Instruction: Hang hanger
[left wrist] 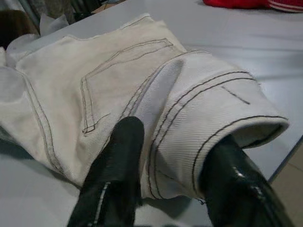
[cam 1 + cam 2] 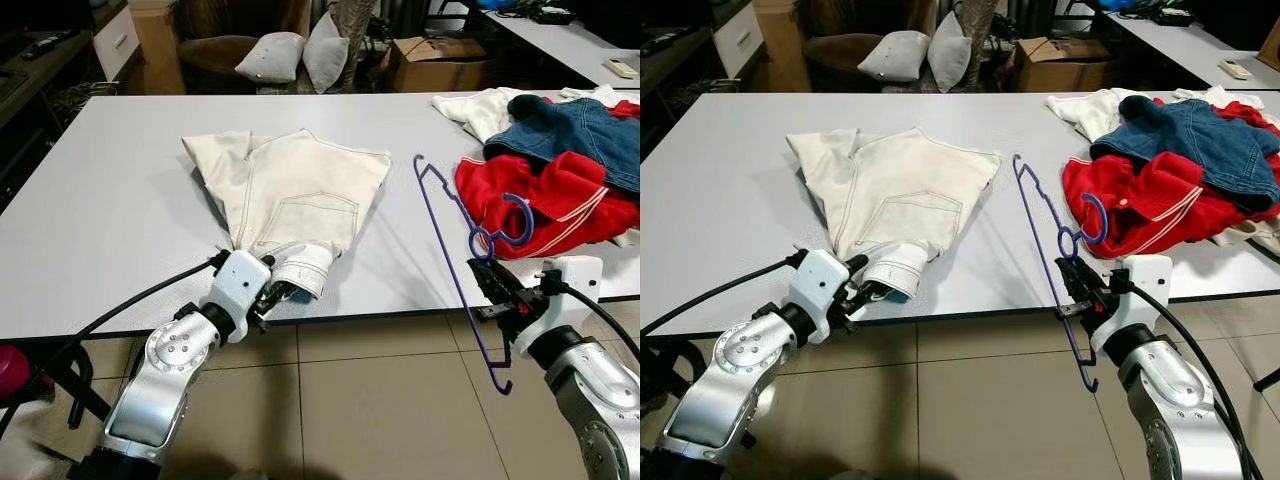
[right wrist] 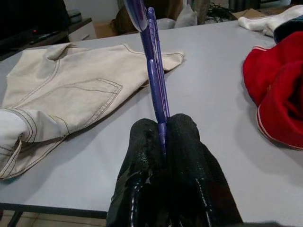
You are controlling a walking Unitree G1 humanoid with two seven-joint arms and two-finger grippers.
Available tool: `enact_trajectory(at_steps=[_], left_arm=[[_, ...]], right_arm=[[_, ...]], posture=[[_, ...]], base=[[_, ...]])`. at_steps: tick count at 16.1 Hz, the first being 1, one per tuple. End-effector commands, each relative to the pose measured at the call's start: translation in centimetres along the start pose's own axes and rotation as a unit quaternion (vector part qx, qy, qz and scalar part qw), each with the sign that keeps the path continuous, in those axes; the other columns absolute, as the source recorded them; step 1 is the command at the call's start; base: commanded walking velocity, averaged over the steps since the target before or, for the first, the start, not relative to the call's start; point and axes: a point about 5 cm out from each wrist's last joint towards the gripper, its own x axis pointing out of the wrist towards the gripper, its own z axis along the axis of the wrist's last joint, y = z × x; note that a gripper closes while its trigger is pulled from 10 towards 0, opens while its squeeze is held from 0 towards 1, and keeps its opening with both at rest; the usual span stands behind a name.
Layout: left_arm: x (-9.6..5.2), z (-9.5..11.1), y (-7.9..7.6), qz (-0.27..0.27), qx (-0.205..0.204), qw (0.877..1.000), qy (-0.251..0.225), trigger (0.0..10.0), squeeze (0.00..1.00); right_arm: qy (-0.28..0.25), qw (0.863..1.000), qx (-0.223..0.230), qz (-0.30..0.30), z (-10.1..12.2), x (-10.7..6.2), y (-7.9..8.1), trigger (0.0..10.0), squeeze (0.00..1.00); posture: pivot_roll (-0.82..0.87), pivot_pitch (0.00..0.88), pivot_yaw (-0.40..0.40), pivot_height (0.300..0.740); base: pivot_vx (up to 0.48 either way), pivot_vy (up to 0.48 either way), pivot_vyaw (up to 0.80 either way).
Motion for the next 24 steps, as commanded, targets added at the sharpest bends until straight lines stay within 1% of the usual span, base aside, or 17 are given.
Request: enact_trajectory(at_steps=[1,5,7,8,9,10,11,13,14,15,16,17,18,19,20,22,24], left_arm=[[0.2,0.6,0.5,0.011,-0.004,1.0,-0.009,0.0,0.0],[0.6,0.6,1.0,0.031,-0.038,0.999,-0.009,0.0,0.0],[1.4,0.9,2.2,0.052,-0.06,0.997,-0.01,0.0,0.0],[2.1,1.7,3.6,0.064,-0.058,0.996,-0.019,0.0,0.0],[3.0,3.5,5.3,0.076,-0.054,0.995,-0.042,0.0,0.0],[3.9,7.8,7.3,0.077,-0.03,0.992,-0.096,0.0,0.0],[4.1,9.4,7.8,0.074,-0.019,0.99,-0.116,0.0,0.0],[3.9,15.0,8.3,0.056,-0.064,0.971,-0.223,0.0,0.0],[3.9,16.5,8.1,0.043,-0.071,0.965,-0.248,0.0,0.0],[4.2,16.6,7.6,0.029,-0.068,0.966,-0.247,0.0,0.0],[5.2,15.1,6.7,0.019,-0.051,0.976,-0.21,0.0,0.0],[5.4,15.4,6.6,0.023,-0.059,0.976,-0.209,0.0,0.0],[5.5,15.4,6.6,0.024,-0.056,0.976,-0.208,0.0,0.0],[5.6,15.4,6.7,0.029,-0.039,0.979,-0.198,0.0,0.0],[5.9,15.1,7.0,0.042,-0.003,0.984,-0.171,0.0,0.0],[6.6,13.9,7.6,0.062,0.027,0.991,-0.116,0.0,0.0],[6.9,13.1,7.8,0.069,0.041,0.993,-0.09,0.0,0.0]], right_arm=[[-0.009,1.0,-0.009,0.006,0.3,-0.2,-0.2,10.0,0.0],[-0.013,1.0,-0.015,0.023,0.4,-0.7,-0.3,10.0,0.0],[-0.015,0.999,-0.018,0.026,0.5,-0.8,-0.6,10.0,0.0],[-0.017,0.999,-0.018,0.026,0.6,-0.6,-0.7,10.0,0.0],[-0.02,0.999,-0.019,0.027,0.8,-0.4,-0.8,10.0,0.0],[-0.028,0.999,-0.021,0.027,1.1,-0.2,-0.9,10.0,0.0],[-0.032,0.999,-0.022,0.028,1.3,-0.2,-0.9,10.0,0.0],[-0.054,0.998,-0.012,0.019,1.9,-0.3,-1.2,10.0,0.0],[-0.063,0.998,-0.005,0.016,2.2,-0.5,-1.3,10.0,0.0],[-0.07,0.997,-0.002,0.024,2.3,-0.8,-1.1,10.0,0.0],[-0.081,0.994,0.004,0.073,2.6,-1.4,0.1,10.0,0.0],[-0.067,0.986,0.012,0.149,2.6,-2.3,1.5,10.0,0.0],[-0.063,0.984,0.014,0.167,2.6,-2.5,1.9,10.0,0.0],[-0.056,0.979,0.015,0.193,2.6,-2.9,2.3,10.0,0.0],[-0.046,0.97,0.015,0.239,2.7,-3.5,2.9,10.0,0.0],[-0.029,0.957,0.015,0.287,2.7,-4.3,3.3,10.0,0.0],[-0.026,0.951,0.02,0.306,2.9,-4.5,3.6,10.0,0.0]], posture=[[-0.03,0.0,0.002,0.74],[-0.03,0.0,0.003,0.74],[-0.02,0.0,-0.006,0.74],[-0.02,0.0,-0.012,0.74],[-0.02,0.0,-0.014,0.74],[-0.02,0.0,-0.009,0.74],[-0.02,0.0,-0.009,0.74],[-0.03,0.0,0.009,0.74],[-0.03,0.0,0.014,0.74],[-0.03,0.0,0.018,0.74],[-0.04,0.0,0.022,0.74],[-0.03,0.0,0.02,0.74],[-0.03,0.0,0.02,0.74],[-0.03,0.0,0.017,0.74],[-0.03,0.0,0.013,0.74],[-0.03,0.0,0.009,0.74],[-0.03,0.0,0.008,0.74]], base=[[0.0,0.0,0.0],[0.0,0.0,0.0],[0.0,0.0,0.0],[0.0,0.0,0.0],[0.0,0.0,0.0],[0.0,0.0,0.0],[0.0,0.0,0.0],[0.0,0.0,0.0],[0.0,0.0,0.0],[0.0,0.0,0.0],[0.0,0.0,0.0],[0.0,0.0,0.0],[0.0,0.0,0.0],[0.0,0.0,0.0],[0.0,0.0,0.0],[0.0,0.0,0.0],[0.0,0.0,0.0]])
